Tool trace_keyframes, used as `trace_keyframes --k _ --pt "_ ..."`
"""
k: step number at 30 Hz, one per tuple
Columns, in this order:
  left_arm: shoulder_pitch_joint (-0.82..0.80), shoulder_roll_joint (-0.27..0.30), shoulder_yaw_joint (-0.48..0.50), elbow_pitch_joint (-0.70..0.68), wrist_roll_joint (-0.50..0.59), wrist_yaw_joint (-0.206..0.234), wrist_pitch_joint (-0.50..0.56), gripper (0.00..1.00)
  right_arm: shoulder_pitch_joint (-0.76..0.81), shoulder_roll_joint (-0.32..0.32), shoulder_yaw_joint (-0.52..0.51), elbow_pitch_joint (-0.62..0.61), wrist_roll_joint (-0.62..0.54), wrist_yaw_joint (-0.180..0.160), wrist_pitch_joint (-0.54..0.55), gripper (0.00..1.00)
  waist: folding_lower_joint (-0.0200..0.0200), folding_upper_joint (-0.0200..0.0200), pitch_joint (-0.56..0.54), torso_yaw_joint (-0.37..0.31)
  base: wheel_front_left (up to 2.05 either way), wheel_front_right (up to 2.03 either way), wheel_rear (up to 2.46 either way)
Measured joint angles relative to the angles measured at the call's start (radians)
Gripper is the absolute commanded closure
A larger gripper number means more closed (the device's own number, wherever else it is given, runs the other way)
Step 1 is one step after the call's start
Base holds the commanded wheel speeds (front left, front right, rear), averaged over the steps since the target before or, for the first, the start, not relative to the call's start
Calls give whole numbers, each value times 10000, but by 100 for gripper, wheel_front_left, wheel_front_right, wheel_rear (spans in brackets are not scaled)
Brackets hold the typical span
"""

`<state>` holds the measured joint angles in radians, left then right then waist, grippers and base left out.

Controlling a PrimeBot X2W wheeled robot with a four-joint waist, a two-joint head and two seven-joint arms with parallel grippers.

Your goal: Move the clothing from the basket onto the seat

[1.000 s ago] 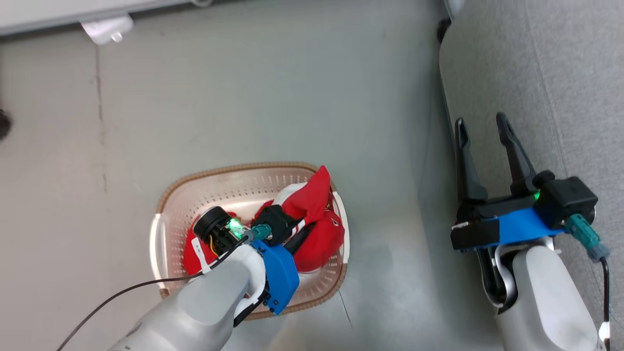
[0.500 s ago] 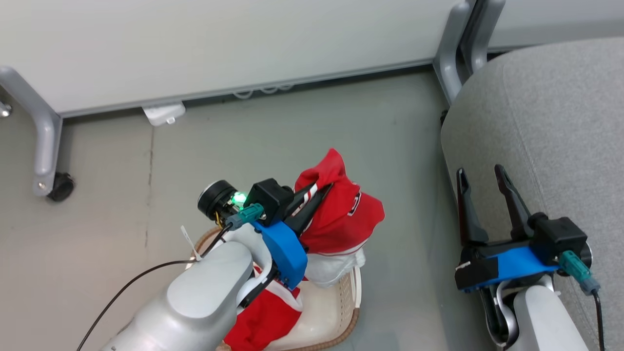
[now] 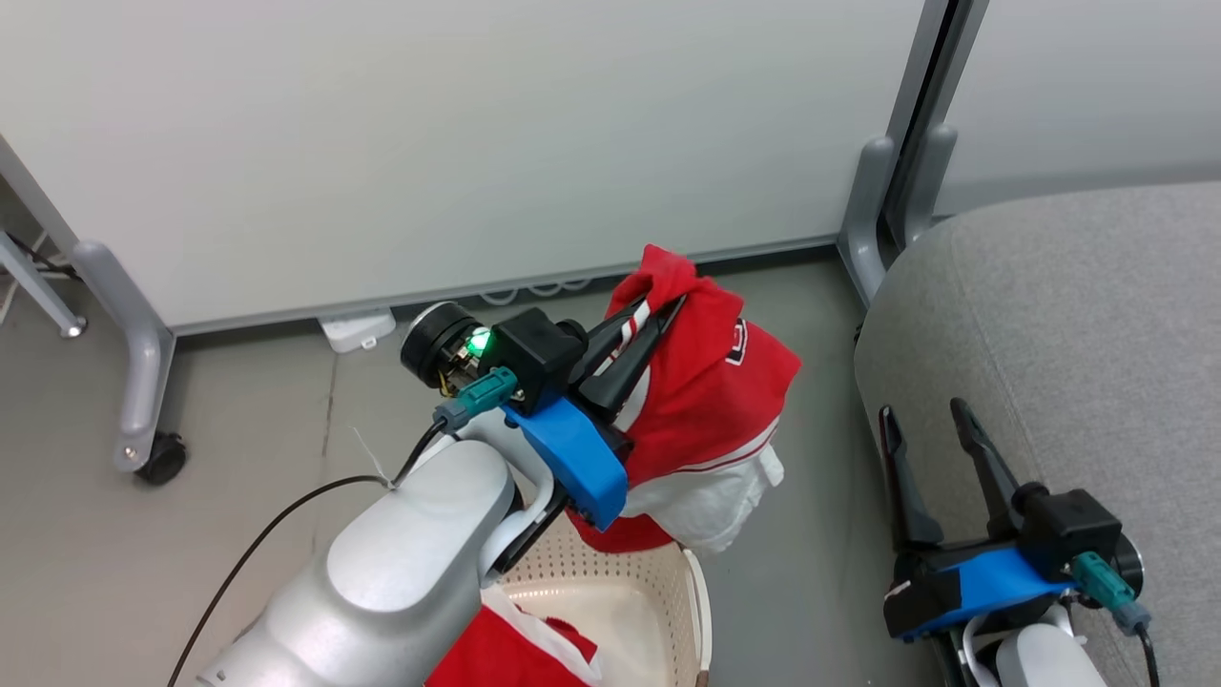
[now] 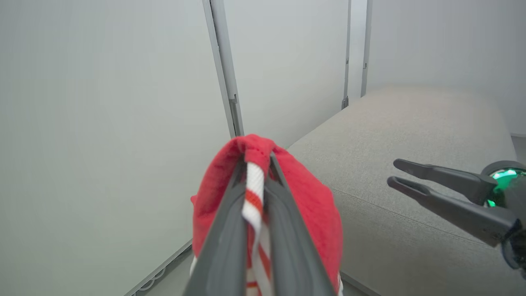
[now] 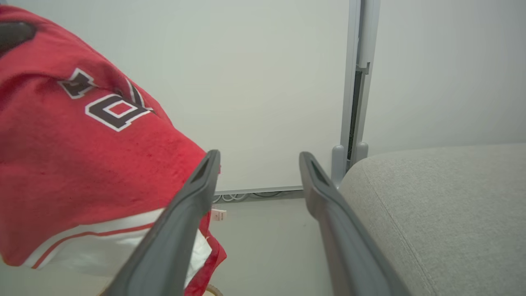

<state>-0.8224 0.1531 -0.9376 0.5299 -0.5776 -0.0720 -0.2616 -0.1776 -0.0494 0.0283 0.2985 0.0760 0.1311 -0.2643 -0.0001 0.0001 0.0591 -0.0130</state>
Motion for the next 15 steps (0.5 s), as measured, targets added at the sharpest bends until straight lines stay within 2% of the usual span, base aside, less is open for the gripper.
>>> trace_keyframes --k 15 --pt "64 0 -27 -470 -10 138 40 100 260 0 577 -213 -345 -2 0 0 1 0 -598 -59 0 0 0"
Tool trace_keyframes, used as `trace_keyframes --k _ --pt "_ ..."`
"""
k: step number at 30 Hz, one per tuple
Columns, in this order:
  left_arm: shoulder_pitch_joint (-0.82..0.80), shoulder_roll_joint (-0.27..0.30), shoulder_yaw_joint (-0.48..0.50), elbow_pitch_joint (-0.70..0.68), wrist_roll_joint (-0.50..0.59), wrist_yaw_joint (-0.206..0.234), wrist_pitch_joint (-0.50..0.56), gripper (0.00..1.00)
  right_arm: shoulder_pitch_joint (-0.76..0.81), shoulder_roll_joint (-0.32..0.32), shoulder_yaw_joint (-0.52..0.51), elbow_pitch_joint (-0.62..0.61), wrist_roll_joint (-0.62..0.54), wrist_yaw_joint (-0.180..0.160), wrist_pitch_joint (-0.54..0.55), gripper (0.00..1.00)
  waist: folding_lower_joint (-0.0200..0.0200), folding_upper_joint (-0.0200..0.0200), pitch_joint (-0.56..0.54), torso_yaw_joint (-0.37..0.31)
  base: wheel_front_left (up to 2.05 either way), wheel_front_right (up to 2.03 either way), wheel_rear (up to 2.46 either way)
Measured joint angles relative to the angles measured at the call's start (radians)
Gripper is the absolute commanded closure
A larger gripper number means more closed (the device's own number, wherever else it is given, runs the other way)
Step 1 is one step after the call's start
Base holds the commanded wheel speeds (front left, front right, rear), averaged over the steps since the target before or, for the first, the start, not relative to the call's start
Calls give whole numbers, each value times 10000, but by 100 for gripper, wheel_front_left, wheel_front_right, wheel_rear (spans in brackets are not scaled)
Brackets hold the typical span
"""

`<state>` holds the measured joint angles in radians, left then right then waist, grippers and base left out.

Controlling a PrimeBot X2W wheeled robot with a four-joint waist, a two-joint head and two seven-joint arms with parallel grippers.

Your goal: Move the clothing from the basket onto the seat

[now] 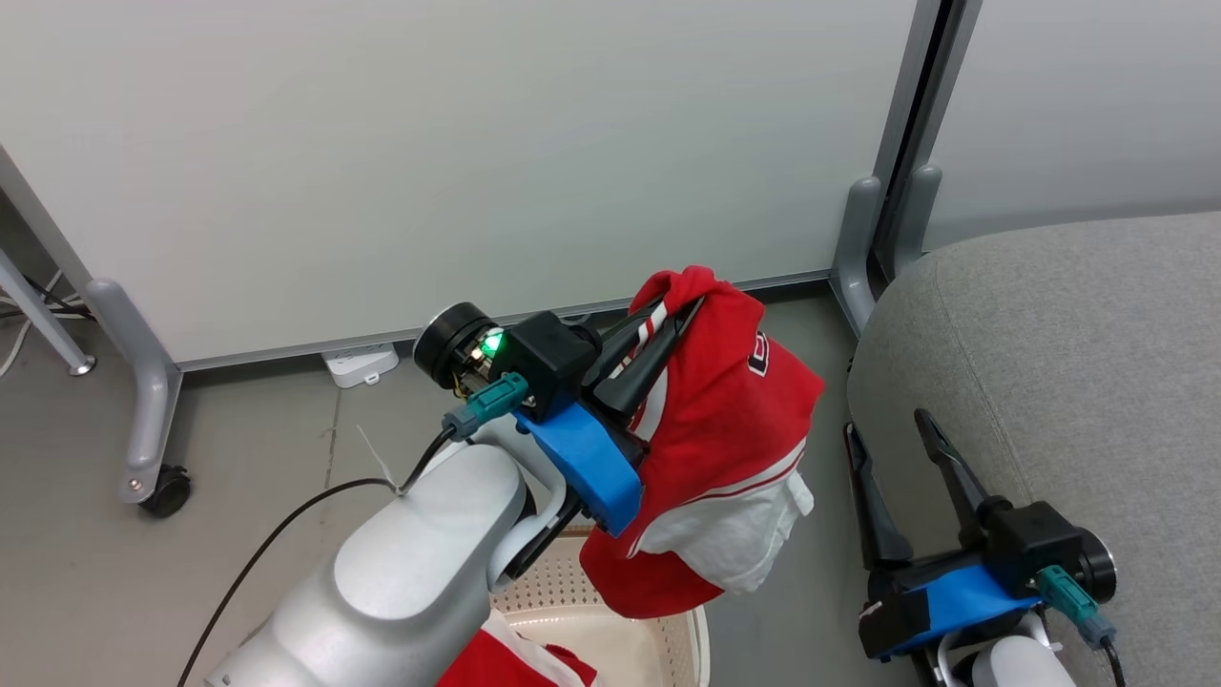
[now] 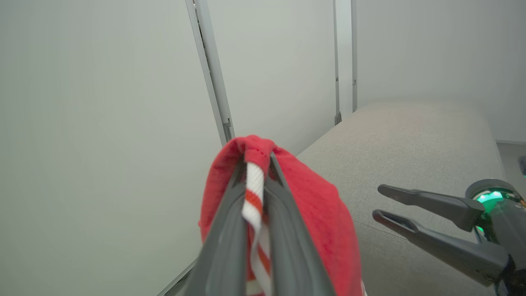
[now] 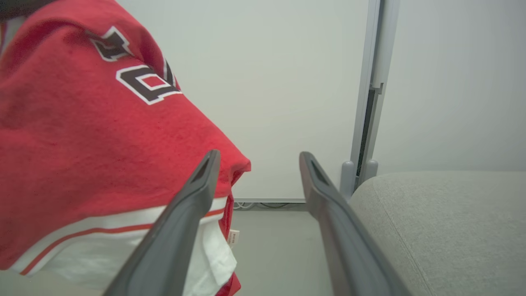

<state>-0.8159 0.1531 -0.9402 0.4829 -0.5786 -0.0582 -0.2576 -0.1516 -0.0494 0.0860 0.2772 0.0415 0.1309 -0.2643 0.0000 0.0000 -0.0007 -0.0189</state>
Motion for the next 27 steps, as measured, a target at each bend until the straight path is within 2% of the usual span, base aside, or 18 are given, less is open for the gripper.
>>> trace_keyframes --k 8,17,27 --pt "59 127 -8 -31 -71 71 4 100 -71 0 861 -349 -157 2 0 0 1 0 23 -13 0 0 0" --pt "62 186 -17 -40 -69 127 4 100 -873 2 2180 -619 65 2 0 0 1 0 262 -26 0 0 0" --pt "-107 104 -71 -56 2 128 -4 100 -1837 2 2755 119 713 2 0 0 1 0 613 59 0 0 0"
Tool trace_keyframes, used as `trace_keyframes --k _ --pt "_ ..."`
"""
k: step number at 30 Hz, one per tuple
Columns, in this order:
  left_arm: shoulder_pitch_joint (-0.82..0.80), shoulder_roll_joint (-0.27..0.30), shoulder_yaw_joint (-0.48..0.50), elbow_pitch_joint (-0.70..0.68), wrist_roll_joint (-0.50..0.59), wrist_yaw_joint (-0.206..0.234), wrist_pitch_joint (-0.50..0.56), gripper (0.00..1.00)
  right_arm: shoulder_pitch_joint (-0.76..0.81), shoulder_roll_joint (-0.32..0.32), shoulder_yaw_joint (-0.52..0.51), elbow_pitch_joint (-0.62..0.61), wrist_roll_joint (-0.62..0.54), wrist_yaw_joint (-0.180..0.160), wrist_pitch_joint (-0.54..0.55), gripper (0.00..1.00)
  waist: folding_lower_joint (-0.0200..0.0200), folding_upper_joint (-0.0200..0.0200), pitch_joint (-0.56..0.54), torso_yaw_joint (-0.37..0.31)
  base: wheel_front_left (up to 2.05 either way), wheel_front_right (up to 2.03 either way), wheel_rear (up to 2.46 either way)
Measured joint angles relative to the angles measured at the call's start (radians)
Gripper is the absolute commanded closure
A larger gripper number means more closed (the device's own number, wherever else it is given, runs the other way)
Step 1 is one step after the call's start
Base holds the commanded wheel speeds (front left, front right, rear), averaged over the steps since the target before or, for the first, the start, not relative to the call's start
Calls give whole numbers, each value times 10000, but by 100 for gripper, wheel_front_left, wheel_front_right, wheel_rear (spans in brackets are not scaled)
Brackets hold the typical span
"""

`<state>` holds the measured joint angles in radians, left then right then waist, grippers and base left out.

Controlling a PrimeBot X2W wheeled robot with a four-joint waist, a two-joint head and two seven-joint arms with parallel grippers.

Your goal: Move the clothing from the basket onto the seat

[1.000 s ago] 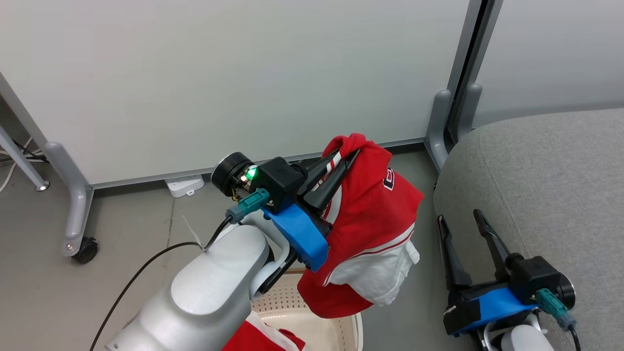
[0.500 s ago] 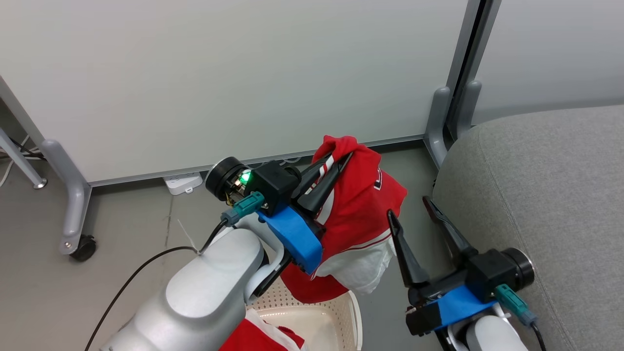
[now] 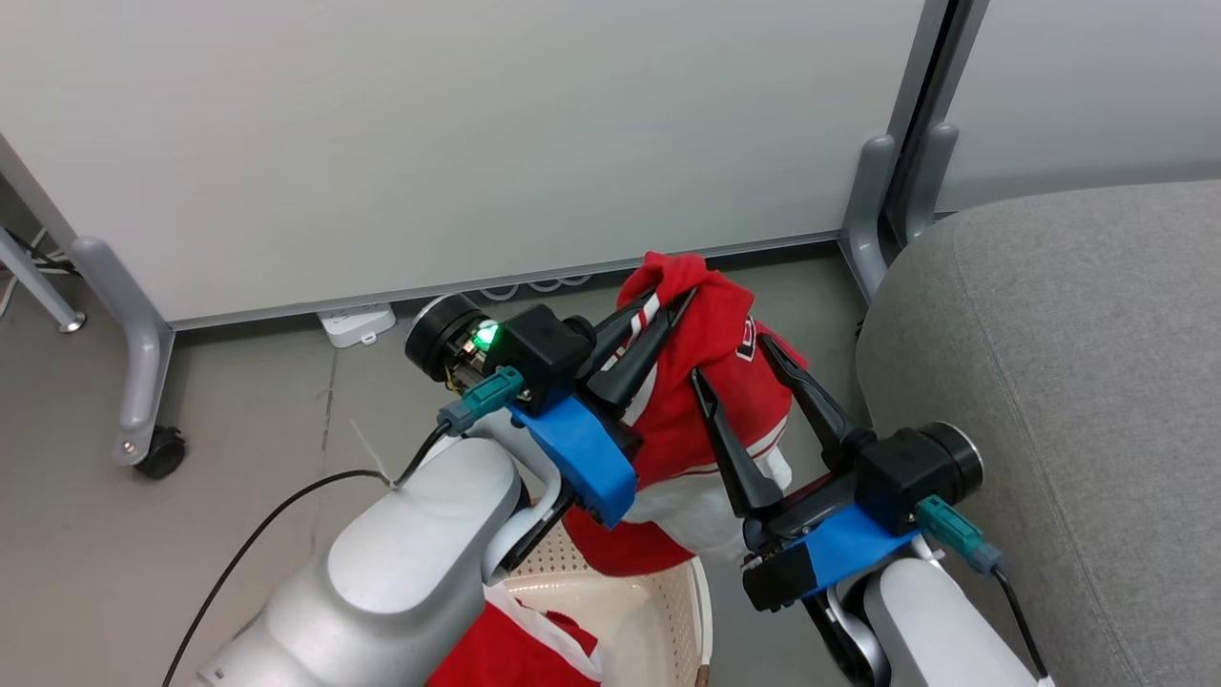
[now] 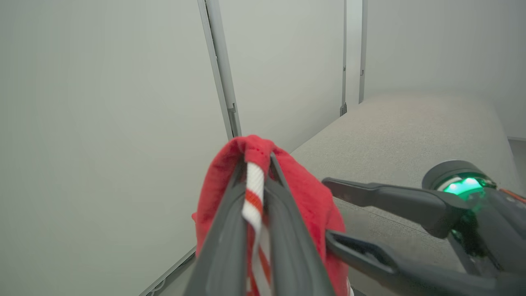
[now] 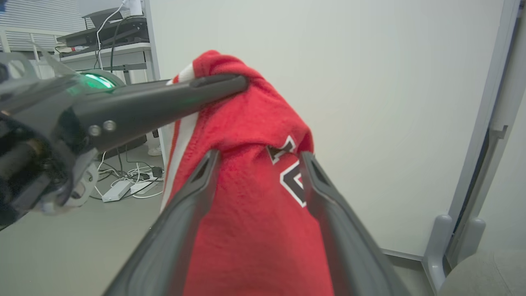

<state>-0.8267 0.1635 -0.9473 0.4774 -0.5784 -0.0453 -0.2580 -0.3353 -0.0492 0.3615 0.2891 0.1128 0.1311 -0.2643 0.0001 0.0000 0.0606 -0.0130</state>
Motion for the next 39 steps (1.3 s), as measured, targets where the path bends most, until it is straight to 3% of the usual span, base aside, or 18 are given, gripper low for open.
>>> trace_keyframes --k 27,28,29,39 --pt "-340 -500 29 -222 107 -13 -35 100 -2023 -2 759 2385 1014 0 0 0 0 0 622 313 0 0 0" --pt "-342 -504 35 -222 111 -15 -35 100 -2053 -2 788 2454 1035 0 -2 73 0 0 623 314 0 0 0" --pt "-348 -506 40 -222 127 -15 -35 100 -2091 -2 819 2523 1051 0 0 100 0 0 622 314 0 0 0" --pt "-353 -516 100 -192 178 -31 -36 100 -2228 -2 974 2725 1156 0 0 100 0 0 591 273 0 0 0"
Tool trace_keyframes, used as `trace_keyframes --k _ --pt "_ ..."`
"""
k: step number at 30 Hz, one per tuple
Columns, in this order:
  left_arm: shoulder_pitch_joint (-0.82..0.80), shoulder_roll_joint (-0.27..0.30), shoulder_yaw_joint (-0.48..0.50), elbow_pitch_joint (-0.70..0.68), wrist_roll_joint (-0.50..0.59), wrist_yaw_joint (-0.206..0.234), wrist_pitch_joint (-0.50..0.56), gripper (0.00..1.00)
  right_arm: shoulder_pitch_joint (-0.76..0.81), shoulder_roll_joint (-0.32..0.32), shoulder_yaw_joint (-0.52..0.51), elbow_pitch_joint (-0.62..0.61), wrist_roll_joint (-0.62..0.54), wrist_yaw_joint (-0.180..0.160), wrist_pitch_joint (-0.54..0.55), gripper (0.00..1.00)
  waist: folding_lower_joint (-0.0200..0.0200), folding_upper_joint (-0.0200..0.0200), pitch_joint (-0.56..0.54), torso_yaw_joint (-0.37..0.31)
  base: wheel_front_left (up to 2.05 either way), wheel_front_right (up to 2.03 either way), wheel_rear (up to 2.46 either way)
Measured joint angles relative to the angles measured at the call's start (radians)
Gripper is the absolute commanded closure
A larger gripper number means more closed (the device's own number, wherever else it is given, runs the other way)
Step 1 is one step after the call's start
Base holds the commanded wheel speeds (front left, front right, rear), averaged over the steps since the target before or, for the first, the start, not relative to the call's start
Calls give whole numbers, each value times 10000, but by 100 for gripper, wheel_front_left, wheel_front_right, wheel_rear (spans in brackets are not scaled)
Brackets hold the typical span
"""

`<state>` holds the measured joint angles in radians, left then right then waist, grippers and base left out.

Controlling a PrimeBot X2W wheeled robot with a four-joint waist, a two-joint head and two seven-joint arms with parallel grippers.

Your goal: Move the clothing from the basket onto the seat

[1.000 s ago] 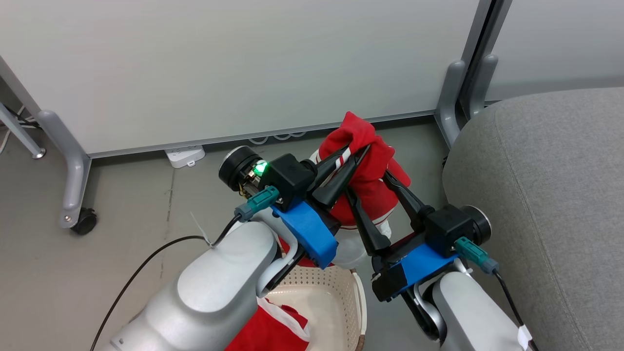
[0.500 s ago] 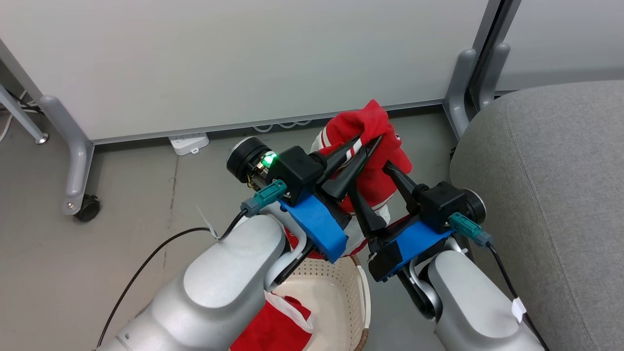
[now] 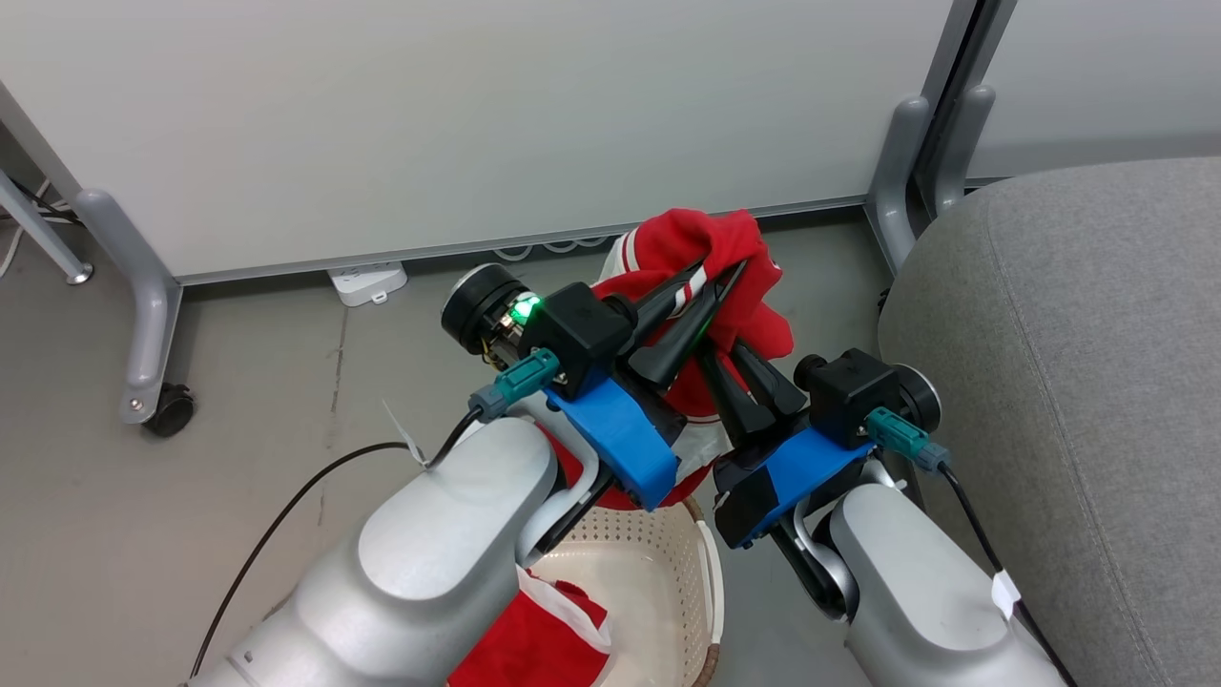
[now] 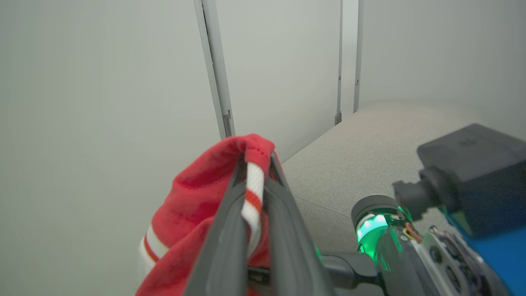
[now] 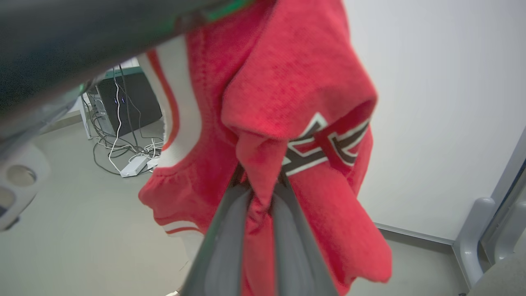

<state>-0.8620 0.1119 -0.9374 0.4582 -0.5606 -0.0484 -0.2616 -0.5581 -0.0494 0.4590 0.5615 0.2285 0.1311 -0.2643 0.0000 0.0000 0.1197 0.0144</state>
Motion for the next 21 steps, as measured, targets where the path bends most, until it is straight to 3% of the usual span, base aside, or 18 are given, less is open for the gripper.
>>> trace_keyframes --k 16,18,21 --pt "28 4 161 82 105 -52 2 100 -1 0 134 71 6 0 0 100 0 0 -63 -36 0 0 0" --pt "31 4 240 65 188 23 0 0 -2 0 151 69 6 0 -2 100 0 0 -72 -45 0 0 0" --pt "30 0 267 58 263 31 0 0 0 0 159 73 12 0 0 100 0 0 -73 -53 0 0 0"
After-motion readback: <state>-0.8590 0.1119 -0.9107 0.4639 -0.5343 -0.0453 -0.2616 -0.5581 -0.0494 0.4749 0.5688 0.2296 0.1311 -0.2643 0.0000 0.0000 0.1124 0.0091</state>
